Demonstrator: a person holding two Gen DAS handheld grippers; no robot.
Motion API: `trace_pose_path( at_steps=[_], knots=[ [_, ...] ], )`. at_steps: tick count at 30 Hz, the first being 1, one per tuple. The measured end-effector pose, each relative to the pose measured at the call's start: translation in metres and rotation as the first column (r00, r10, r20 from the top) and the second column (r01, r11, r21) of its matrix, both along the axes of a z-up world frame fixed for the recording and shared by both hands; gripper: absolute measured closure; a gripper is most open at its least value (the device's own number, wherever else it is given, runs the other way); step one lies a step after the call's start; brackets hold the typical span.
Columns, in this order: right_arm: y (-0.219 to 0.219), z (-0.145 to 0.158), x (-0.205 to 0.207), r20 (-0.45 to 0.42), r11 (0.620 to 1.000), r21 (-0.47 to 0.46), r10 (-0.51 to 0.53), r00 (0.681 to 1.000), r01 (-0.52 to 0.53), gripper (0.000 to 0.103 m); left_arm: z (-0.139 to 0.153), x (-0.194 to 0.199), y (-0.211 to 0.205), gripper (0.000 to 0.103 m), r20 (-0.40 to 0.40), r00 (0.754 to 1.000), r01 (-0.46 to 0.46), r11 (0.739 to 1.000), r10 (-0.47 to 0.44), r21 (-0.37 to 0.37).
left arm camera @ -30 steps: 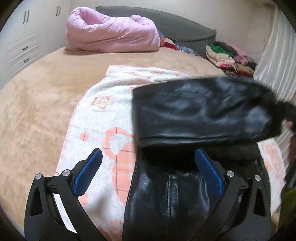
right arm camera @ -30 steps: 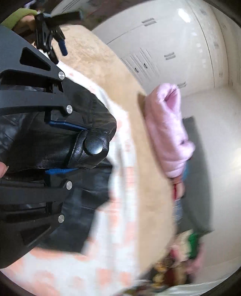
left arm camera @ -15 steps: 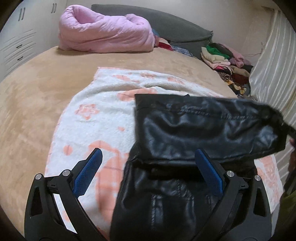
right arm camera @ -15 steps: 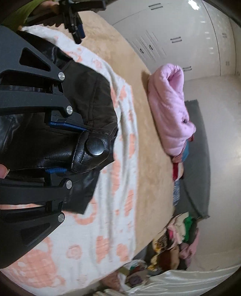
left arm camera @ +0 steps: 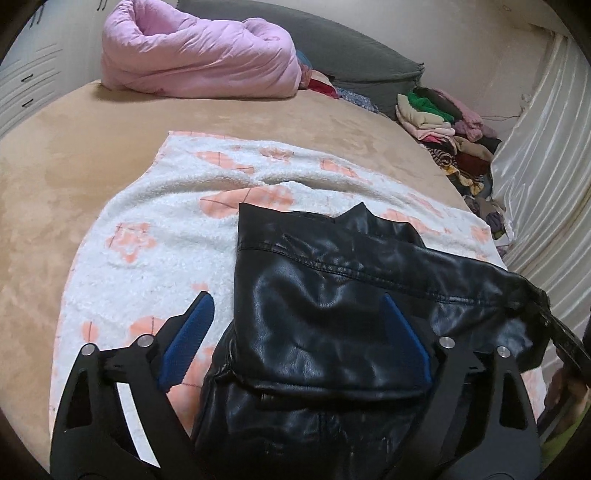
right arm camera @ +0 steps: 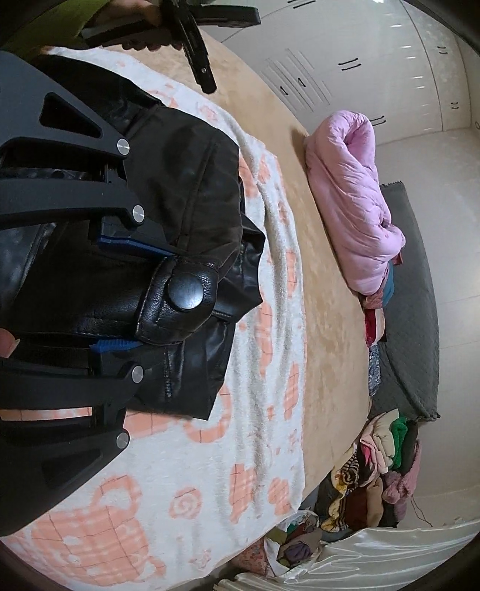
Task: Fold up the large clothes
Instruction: 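Grasp the jacket side edge by the snap with the right tool and fold it inward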
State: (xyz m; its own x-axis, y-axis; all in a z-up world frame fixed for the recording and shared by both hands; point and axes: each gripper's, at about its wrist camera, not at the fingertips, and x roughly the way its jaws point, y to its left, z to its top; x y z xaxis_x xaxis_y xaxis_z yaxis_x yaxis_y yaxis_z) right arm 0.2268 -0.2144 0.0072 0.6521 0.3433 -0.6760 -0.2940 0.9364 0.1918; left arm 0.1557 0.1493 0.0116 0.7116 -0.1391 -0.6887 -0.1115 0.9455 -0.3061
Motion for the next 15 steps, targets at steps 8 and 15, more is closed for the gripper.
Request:
trace_pose_path(
  at_steps=[8, 15],
  knots=[
    [0.008, -0.014, -0.003, 0.0, 0.996, -0.083, -0.009, 1.0, 0.009, 0.059, -0.017, 0.016, -0.02, 0.048, -0.047, 0.997, 0.055, 0.998, -0.055, 0.016],
    [-0.003, -0.023, -0.004, -0.006, 0.994, -0.091, -0.068, 0.998, 0.067, 0.023, -0.049, 0.042, -0.033, 0.068, -0.151, 0.984, 0.101, 0.992, -0.089, 0.07]
  ],
)
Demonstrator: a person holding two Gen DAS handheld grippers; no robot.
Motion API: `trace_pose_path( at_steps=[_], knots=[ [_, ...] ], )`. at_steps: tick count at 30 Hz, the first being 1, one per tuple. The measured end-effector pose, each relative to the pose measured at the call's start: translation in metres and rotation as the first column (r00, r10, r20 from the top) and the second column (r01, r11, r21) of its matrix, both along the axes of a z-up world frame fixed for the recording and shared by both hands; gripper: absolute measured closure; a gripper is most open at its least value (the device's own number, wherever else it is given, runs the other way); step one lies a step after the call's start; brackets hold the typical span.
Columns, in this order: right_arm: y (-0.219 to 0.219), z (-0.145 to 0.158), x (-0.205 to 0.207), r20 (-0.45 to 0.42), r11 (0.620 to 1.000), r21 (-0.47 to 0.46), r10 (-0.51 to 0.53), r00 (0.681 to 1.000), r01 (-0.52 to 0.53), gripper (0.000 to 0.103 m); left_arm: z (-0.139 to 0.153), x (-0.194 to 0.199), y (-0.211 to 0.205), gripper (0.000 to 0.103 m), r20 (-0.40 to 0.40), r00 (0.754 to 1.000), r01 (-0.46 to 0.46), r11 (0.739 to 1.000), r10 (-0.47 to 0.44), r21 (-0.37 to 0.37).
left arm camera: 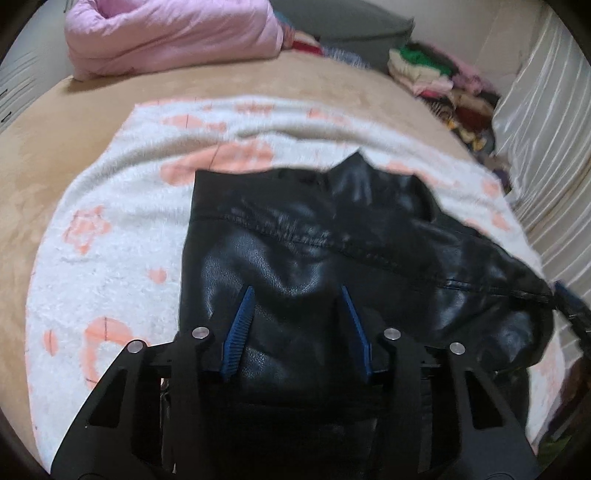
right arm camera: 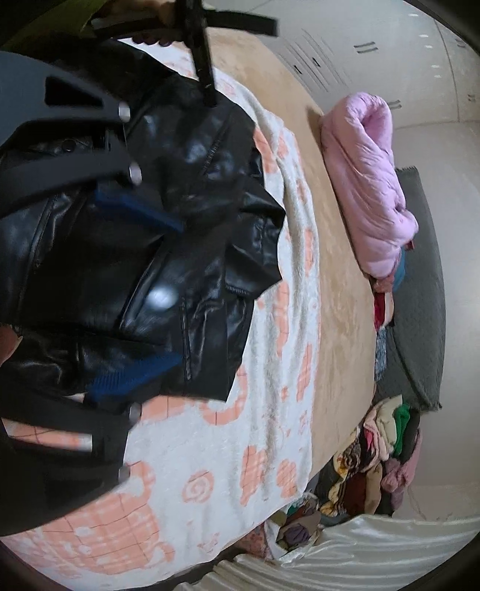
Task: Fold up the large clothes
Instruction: 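Grasp the jacket side edge by the snap with the right tool and fold it inward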
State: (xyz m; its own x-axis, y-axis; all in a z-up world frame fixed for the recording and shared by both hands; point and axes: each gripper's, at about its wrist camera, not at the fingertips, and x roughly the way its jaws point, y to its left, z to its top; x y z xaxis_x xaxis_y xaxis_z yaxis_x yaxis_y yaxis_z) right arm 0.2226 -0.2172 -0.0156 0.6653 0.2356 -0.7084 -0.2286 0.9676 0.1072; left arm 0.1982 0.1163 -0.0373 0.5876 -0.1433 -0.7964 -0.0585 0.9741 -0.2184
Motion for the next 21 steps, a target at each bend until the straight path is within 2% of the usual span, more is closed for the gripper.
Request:
trace_pose_path(
  at_steps=[2, 5, 7, 8, 9, 16, 19, 20, 21],
  knots=[
    [-0.007, 0.003, -0.003, 0.018, 1.0, 0.013, -0.028, 0.999, 0.027, 0.021, -0.011, 0.003, 0.002, 0.072, -0.031, 1.0, 0.004, 1.0, -0.003, 0.028],
    [-0.014, 0.001, -0.001, 0.024, 0.998, 0.008, -0.057, 0.998, 0.057, 0.022, -0.018, 0.002, 0.008, 0.073, -0.041, 0.999, 0.001, 0.999, 0.001, 0.035],
    [-0.011, -0.005, 0.006, -0.004, 0.998, 0.001, -0.057, 0.998, 0.057, 0.034, -0.022, 0.001, 0.01, 0.073, -0.04, 0.999, 0.01, 1.0, -0.009, 0.027],
    [-0.007, -0.008, 0.009, -0.02, 0.999, -0.002, -0.049, 0.999, 0.049, 0.045, -0.024, 0.001, 0.011, 0.073, -0.039, 0.999, 0.015, 1.0, -0.014, 0.027],
    [0.0, -0.012, 0.013, -0.033, 0.999, -0.006, -0.035, 0.999, 0.035, 0.048, -0.024, 0.0, 0.012, 0.073, -0.038, 0.999, 0.018, 1.0, -0.017, 0.025],
    [0.061, -0.043, 0.045, -0.075, 0.996, -0.061, 0.064, 0.995, -0.068, 0.049, -0.028, 0.0, 0.015, 0.073, -0.029, 0.999, 0.031, 0.999, -0.031, 0.01],
    [0.071, -0.067, 0.063, -0.146, 0.994, -0.089, 0.057, 0.988, -0.07, 0.048, -0.028, 0.0, 0.015, 0.073, -0.025, 0.999, 0.031, 0.999, -0.031, 0.012],
    [0.073, -0.083, 0.07, -0.194, 0.988, -0.142, 0.037, 0.98, -0.066, 0.049, -0.028, 0.0, 0.014, 0.073, -0.022, 0.999, 0.034, 0.999, -0.034, 0.016],
    [0.073, -0.097, 0.074, -0.233, 0.986, -0.153, 0.032, 0.972, -0.069, 0.048, -0.029, 0.0, 0.013, 0.073, -0.021, 0.999, 0.037, 0.999, -0.036, 0.017]
  ],
)
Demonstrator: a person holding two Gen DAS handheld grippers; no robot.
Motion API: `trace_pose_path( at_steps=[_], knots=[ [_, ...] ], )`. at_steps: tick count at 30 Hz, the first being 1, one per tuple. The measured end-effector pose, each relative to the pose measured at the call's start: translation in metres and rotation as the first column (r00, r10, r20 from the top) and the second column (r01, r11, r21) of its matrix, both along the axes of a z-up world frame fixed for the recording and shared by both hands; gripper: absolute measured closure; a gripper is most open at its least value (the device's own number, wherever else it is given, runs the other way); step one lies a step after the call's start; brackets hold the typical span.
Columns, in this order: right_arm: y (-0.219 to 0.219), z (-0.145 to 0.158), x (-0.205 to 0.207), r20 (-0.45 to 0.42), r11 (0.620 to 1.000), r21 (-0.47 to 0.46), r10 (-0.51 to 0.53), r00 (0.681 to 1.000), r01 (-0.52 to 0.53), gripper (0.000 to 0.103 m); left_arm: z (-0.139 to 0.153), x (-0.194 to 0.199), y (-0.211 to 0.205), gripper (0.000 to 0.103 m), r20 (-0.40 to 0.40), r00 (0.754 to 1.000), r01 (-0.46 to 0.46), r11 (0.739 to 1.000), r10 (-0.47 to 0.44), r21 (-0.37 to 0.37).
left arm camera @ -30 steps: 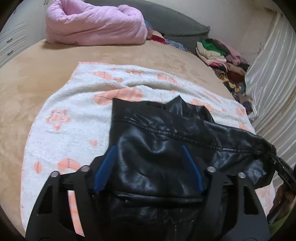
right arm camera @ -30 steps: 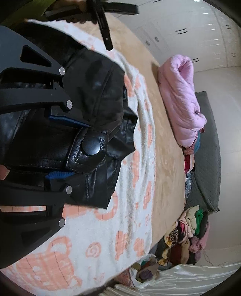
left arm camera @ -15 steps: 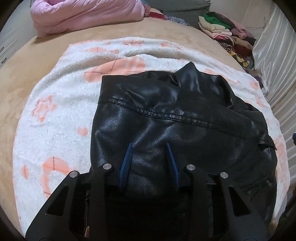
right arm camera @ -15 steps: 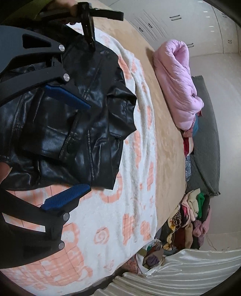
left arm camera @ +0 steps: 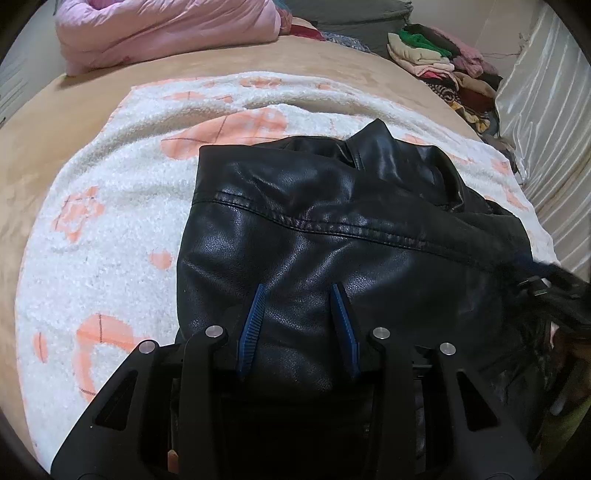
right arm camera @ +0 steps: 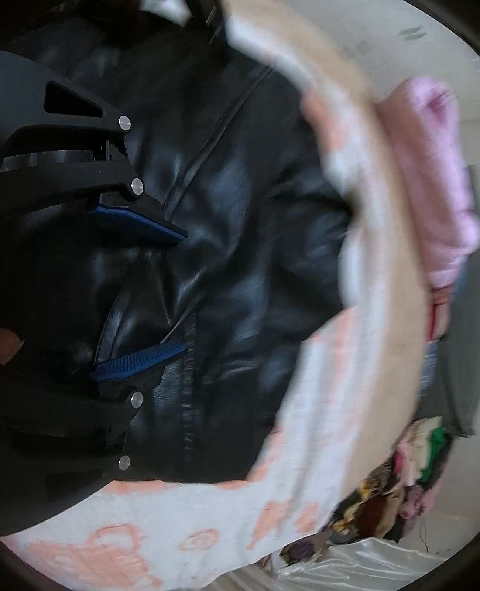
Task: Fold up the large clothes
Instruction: 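Grasp the jacket side edge by the snap with the right tool and fold it inward, then open both tools and smooth the folded jacket flat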
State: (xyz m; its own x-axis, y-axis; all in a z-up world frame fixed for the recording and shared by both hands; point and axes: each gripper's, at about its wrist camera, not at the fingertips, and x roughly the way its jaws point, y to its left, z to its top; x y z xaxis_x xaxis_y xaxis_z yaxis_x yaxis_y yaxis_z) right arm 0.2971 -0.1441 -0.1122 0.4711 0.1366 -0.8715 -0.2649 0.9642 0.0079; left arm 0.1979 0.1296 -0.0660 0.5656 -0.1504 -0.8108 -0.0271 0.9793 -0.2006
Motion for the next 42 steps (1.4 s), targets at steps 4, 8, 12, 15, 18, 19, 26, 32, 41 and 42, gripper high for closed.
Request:
trace_pose_path(
  at_steps=[4, 8, 12, 15, 18, 19, 26, 32, 41, 42],
  knots=[
    [-0.002, -0.01, 0.003, -0.001, 1.0, 0.013, -0.013, 1.0, 0.013, 0.047, -0.002, 0.0, -0.001, 0.073, 0.006, 1.0, 0.008, 1.0, -0.008, 0.008],
    [-0.009, 0.01, -0.01, 0.042, 0.997, 0.08, -0.021, 0.999, 0.018, 0.046, 0.0, -0.002, -0.002, 0.073, 0.018, 1.0, 0.001, 1.0, -0.001, 0.01],
    [-0.024, 0.042, -0.042, 0.121, 0.986, 0.17, -0.024, 0.992, 0.003, 0.03, 0.018, -0.019, 0.003, 0.053, 0.071, 0.997, -0.04, 0.999, 0.038, 0.02],
    [-0.034, 0.054, -0.066, 0.143, 0.982, 0.186, -0.02, 0.989, -0.007, 0.025, 0.033, -0.037, 0.017, 0.048, 0.121, 0.989, -0.084, 0.996, 0.081, 0.013],
    [-0.042, 0.057, -0.086, 0.146, 0.986, 0.169, -0.028, 0.989, 0.003, 0.023, 0.032, -0.045, 0.034, 0.037, 0.112, 0.984, -0.143, 0.989, 0.139, 0.03],
    [-0.044, 0.057, -0.093, 0.151, 0.985, 0.172, -0.035, 0.988, 0.008, 0.023, 0.029, -0.046, 0.041, 0.037, 0.099, 0.983, -0.158, 0.987, 0.156, 0.011],
    [-0.047, 0.047, -0.111, 0.102, 0.97, 0.237, -0.073, 0.992, 0.047, 0.02, 0.002, -0.036, 0.053, 0.081, 0.019, 0.988, -0.147, 0.981, 0.151, -0.127],
    [-0.03, 0.054, -0.106, 0.123, 0.972, 0.234, -0.044, 0.991, 0.014, 0.02, 0.005, -0.037, 0.064, 0.103, 0.055, 0.979, -0.195, 0.981, 0.195, -0.005],
    [-0.021, 0.004, -0.086, 0.001, 0.993, 0.107, -0.053, 0.999, 0.053, 0.02, 0.048, -0.067, 0.053, 0.084, 0.175, 0.967, -0.186, 0.982, 0.186, -0.015],
    [-0.02, 0.005, -0.086, 0.005, 0.993, 0.108, -0.055, 0.998, 0.054, 0.02, 0.054, -0.07, 0.038, 0.081, 0.183, 0.973, -0.141, 0.99, 0.14, -0.009]
  ],
)
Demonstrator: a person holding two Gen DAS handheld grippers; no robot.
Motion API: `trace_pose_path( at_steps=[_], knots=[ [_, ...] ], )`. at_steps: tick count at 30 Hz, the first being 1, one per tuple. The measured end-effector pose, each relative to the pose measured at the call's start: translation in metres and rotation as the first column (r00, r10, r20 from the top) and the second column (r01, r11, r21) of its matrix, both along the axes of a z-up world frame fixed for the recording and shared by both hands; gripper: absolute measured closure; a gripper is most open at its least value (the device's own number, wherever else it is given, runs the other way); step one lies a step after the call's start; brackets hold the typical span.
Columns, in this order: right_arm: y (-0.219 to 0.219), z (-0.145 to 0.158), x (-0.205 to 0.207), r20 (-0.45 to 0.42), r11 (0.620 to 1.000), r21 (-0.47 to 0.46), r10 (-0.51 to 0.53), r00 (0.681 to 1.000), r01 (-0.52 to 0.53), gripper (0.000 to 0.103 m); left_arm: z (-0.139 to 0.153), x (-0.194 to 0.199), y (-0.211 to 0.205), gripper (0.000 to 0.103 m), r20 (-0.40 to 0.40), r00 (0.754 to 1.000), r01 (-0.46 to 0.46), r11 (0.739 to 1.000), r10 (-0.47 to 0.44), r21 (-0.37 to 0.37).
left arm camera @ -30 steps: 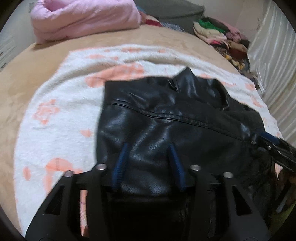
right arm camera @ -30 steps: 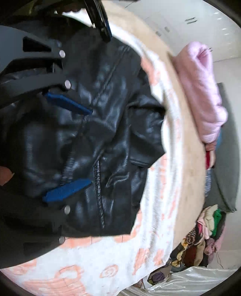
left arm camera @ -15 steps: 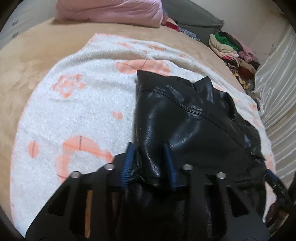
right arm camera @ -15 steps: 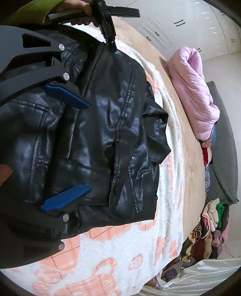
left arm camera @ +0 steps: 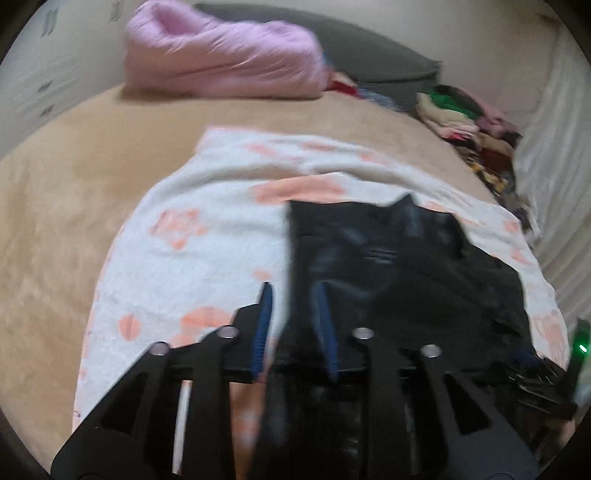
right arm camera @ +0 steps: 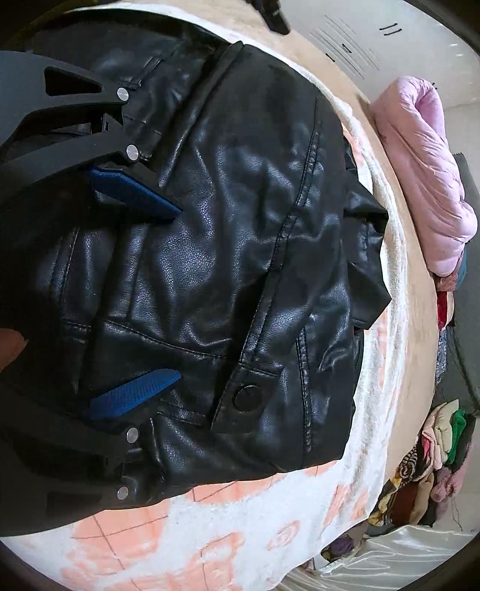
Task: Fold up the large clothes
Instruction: 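Open both tools and smooth the folded jacket flat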
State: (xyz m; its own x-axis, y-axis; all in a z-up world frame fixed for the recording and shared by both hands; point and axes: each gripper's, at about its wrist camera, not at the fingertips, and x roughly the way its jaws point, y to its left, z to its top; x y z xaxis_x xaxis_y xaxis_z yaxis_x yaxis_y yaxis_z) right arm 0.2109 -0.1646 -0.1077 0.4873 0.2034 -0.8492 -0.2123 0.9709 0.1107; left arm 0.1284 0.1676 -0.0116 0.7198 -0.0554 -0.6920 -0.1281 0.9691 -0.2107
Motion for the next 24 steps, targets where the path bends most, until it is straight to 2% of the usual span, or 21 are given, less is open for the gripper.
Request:
trace_pose_path(
  at_steps=[2, 4, 8, 11, 14, 16, 18, 22, 24],
  knots=[
    [-0.003, 0.001, 0.001, -0.002, 1.0, 0.027, -0.01, 1.0, 0.01, 0.02, 0.0, 0.001, -0.023, 0.076, -0.012, 0.998, 0.068, 0.997, -0.068, 0.022],
    [-0.005, 0.003, 0.0, -0.001, 0.999, 0.04, -0.008, 1.0, 0.008, 0.02, -0.012, 0.004, -0.053, 0.071, -0.064, 0.989, 0.138, 0.987, -0.134, 0.076],
    [-0.006, 0.003, -0.002, 0.003, 0.999, 0.043, -0.004, 1.0, 0.004, 0.02, -0.051, 0.013, -0.077, 0.067, -0.17, 0.977, 0.157, 0.976, -0.131, 0.153],
    [-0.009, 0.008, -0.007, 0.005, 0.998, 0.065, -0.011, 1.0, 0.011, 0.02, -0.062, 0.014, -0.076, 0.067, -0.181, 0.975, 0.162, 0.973, -0.131, 0.166],
    [-0.015, 0.017, -0.017, 0.018, 0.995, 0.1, -0.016, 1.0, 0.014, 0.02, -0.056, 0.012, -0.072, 0.067, -0.174, 0.976, 0.159, 0.976, -0.132, 0.148],
    [-0.019, 0.025, -0.025, 0.038, 0.992, 0.125, -0.019, 0.999, 0.014, 0.018, -0.047, 0.008, -0.07, 0.059, -0.148, 0.979, 0.16, 0.979, -0.14, 0.129],
    [-0.021, 0.033, -0.03, 0.05, 0.99, 0.143, -0.027, 0.998, 0.02, 0.013, -0.039, 0.003, -0.071, 0.046, -0.136, 0.98, 0.161, 0.979, -0.143, 0.126],
    [-0.019, 0.05, -0.038, 0.085, 0.986, 0.166, -0.015, 0.996, 0.001, 0.007, -0.026, -0.012, -0.075, 0.037, -0.113, 0.982, 0.163, 0.978, -0.148, 0.131],
    [-0.017, 0.059, -0.043, 0.107, 0.985, 0.171, -0.007, 0.994, -0.011, 0.004, -0.02, -0.018, -0.077, 0.023, -0.103, 0.983, 0.162, 0.978, -0.149, 0.128]
  ],
)
